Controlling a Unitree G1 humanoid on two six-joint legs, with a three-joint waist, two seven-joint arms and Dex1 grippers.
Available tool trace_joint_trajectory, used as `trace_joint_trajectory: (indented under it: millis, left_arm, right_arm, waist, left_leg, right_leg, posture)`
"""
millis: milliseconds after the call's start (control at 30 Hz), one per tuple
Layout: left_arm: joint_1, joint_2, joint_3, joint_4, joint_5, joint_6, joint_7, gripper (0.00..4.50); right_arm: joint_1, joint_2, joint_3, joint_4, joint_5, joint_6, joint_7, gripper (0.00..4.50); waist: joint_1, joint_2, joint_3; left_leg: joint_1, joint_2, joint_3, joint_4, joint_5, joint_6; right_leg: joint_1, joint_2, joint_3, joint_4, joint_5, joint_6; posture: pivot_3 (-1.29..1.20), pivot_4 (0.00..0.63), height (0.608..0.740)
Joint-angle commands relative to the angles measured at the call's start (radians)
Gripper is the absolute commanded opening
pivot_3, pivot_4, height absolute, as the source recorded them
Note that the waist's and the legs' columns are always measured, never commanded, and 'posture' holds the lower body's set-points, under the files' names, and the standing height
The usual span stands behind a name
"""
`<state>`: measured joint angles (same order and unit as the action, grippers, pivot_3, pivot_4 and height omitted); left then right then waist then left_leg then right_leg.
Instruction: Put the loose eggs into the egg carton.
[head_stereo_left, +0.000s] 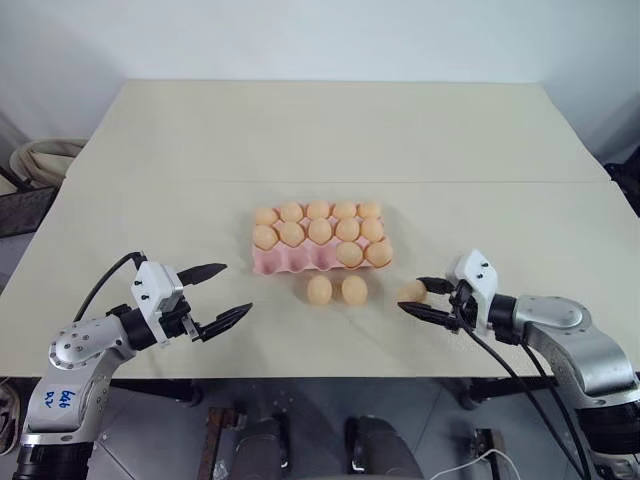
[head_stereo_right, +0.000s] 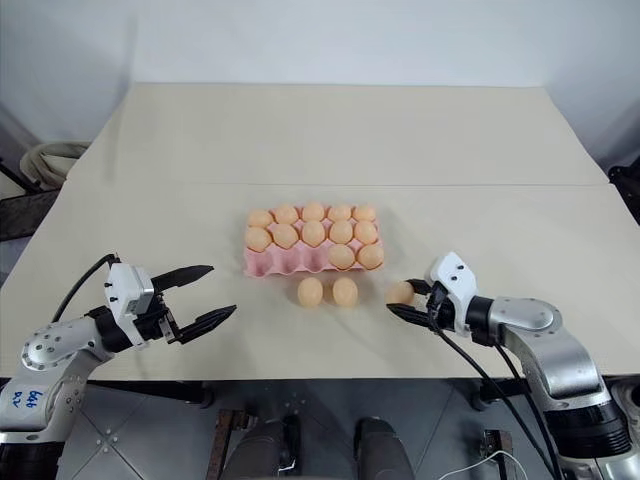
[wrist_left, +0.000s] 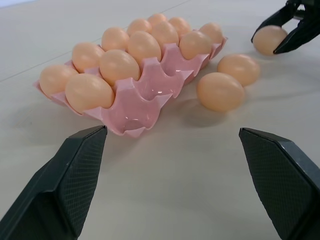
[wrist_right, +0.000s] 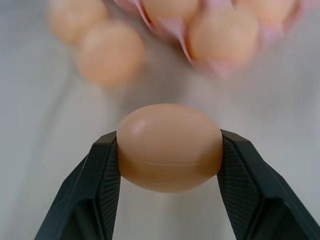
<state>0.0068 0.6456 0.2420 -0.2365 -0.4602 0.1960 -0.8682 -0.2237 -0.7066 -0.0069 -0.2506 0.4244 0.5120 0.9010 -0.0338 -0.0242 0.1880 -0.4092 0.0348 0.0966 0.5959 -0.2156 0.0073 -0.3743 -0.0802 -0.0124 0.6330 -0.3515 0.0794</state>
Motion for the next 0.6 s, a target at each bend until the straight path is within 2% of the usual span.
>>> trace_joint_trajectory:
  millis: [33, 233, 467, 500, 600]
  left_arm:
    - [0.004, 0.013, 0.04, -0.029, -0.009, -0.011, 0.01, 4.5]
    - [0.01, 0.003, 0.042, -0.04, -0.009, -0.001, 0.032, 4.5]
    - [0.017, -0.002, 0.039, -0.07, -0.01, 0.011, 0.055, 4.5]
    - [0.019, -0.002, 0.04, -0.075, -0.011, 0.012, 0.058, 4.5]
    - [0.023, -0.001, 0.043, -0.086, -0.013, 0.016, 0.064, 4.5]
  right_arm:
    - [-0.128, 0.074, 0.001, -0.071, 0.065, 0.066, -0.058, 2.32]
    - [-0.356, 0.241, 0.147, 0.012, 0.001, 0.167, -0.161, 2.32]
    - [-0.453, 0.348, 0.25, 0.178, -0.098, 0.134, -0.187, 2.32]
    - [-0.453, 0.354, 0.249, 0.186, -0.101, 0.134, -0.186, 3.03]
    - [-0.448, 0.358, 0.244, 0.184, -0.1, 0.135, -0.177, 3.99]
  waist:
    - [-0.007, 0.0, 0.0]
    - [-0.019, 0.0, 0.0]
    - [-0.02, 0.0, 0.0]
    - [-0.02, 0.0, 0.0]
    - [-0.022, 0.0, 0.0]
  left_leg:
    - [0.0, 0.0, 0.0, 0.0, 0.0, 0.0]
    - [0.0, 0.0, -0.001, 0.0, 0.001, -0.002]
    - [-0.002, 0.0, -0.001, 0.0, 0.0, -0.001]
    - [-0.002, 0.0, -0.001, 0.0, 0.0, -0.001]
    - [-0.002, 0.0, -0.001, 0.0, 0.0, -0.001]
  right_leg:
    - [0.0, 0.0, 0.0, 0.001, 0.0, 0.0]
    - [-0.001, 0.0, 0.0, 0.003, -0.001, -0.001]
    - [-0.003, -0.001, -0.002, 0.002, 0.0, -0.001]
    - [-0.003, -0.001, -0.002, 0.002, 0.0, -0.001]
    - [-0.003, -0.001, -0.002, 0.003, 0.0, -0.001]
  posture:
    - [0.0, 0.15, 0.74]
    - [0.0, 0.15, 0.74]
    - [0.0, 0.15, 0.74]
    - [0.0, 0.15, 0.74]
    - [0.0, 0.15, 0.74]
